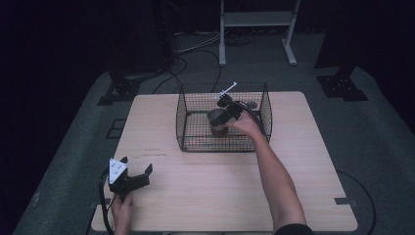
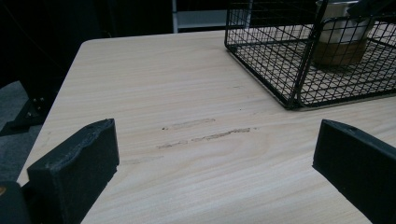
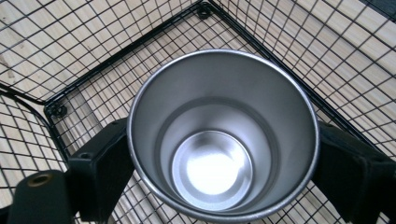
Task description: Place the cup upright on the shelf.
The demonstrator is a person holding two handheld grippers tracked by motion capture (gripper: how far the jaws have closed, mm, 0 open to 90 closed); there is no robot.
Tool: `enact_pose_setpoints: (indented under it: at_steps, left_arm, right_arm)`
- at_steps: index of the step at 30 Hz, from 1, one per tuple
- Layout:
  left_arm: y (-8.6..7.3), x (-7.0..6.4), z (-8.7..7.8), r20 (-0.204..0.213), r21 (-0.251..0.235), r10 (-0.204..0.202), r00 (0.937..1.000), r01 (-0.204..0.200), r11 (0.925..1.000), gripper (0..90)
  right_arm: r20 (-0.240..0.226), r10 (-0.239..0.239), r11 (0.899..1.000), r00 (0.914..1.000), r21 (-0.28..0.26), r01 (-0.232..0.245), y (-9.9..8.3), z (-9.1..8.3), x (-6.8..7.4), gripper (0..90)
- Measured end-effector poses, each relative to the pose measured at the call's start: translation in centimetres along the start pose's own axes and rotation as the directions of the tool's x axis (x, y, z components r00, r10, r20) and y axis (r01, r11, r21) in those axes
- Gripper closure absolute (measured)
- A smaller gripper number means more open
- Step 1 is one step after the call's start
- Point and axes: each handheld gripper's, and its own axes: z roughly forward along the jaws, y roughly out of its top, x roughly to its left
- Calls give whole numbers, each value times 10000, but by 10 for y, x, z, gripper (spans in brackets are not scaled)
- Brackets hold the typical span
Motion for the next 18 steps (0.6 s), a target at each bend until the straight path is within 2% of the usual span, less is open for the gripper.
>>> enact_pose_setpoints:
  at_steps: [11, 18]
  left_arm:
    - [0, 0, 0, -22, -5, -24, 10000, 24, 10000, 0]
    - [0, 1, 0, -24, 27, -14, 10000, 14, 10000, 0]
  right_arm:
    - [202, -267, 9995, 9994, 196, 263, 0, 0, 4, 109]
    - [221, -256, 9996, 9994, -102, 258, 2, -4, 6, 91]
